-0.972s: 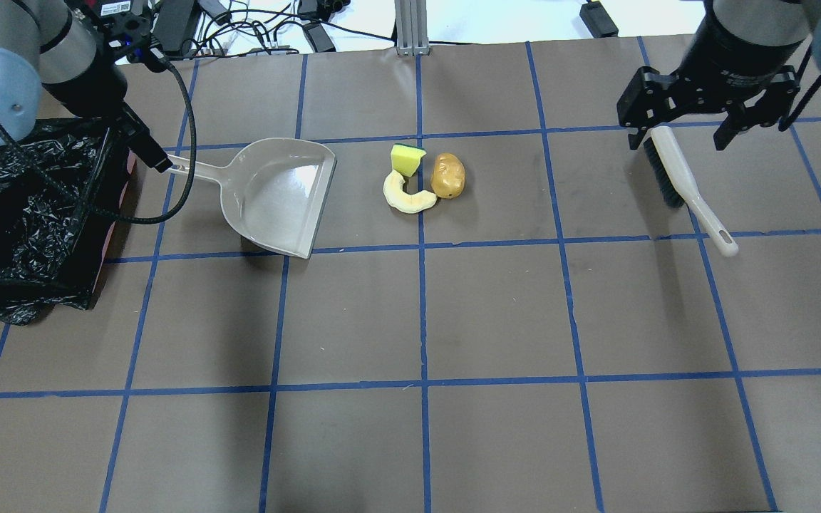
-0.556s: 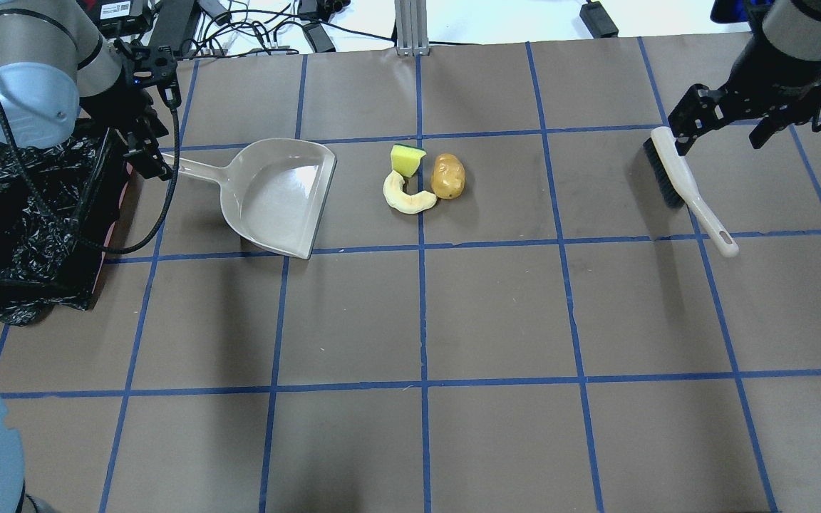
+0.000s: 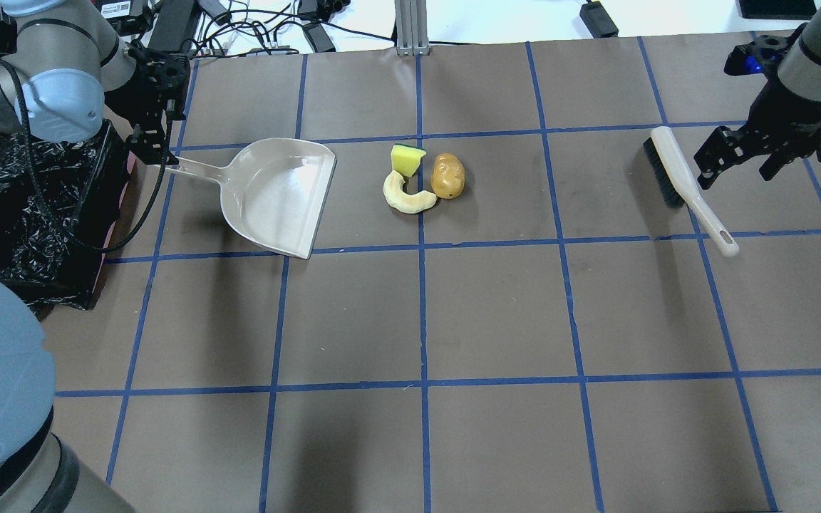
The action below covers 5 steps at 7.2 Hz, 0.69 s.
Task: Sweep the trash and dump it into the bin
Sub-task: 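Grasp the white brush handle with the right gripper and lift it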
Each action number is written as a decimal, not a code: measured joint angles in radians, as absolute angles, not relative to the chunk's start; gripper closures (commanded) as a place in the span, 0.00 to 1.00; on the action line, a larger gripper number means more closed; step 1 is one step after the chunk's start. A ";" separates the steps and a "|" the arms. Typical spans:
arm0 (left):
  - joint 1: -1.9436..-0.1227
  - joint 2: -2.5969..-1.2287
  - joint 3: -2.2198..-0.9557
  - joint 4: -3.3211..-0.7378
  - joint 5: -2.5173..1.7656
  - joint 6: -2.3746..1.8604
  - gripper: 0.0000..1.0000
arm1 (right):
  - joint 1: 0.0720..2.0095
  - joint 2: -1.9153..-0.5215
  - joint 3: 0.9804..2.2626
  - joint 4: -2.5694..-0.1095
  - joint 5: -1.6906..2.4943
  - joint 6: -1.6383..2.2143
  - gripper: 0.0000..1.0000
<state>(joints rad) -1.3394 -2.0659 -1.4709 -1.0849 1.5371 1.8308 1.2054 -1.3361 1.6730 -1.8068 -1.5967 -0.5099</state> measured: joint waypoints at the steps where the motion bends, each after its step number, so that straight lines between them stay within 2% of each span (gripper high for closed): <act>1: -1.353 -2.102 -1.462 -1.083 1.540 1.843 0.05 | 1.203 -1.305 1.673 -1.816 -1.598 -0.536 0.00; 5: -1.402 -2.137 -1.456 -1.129 1.634 1.831 0.06 | 1.201 -1.222 1.707 -1.883 -1.623 -0.578 0.03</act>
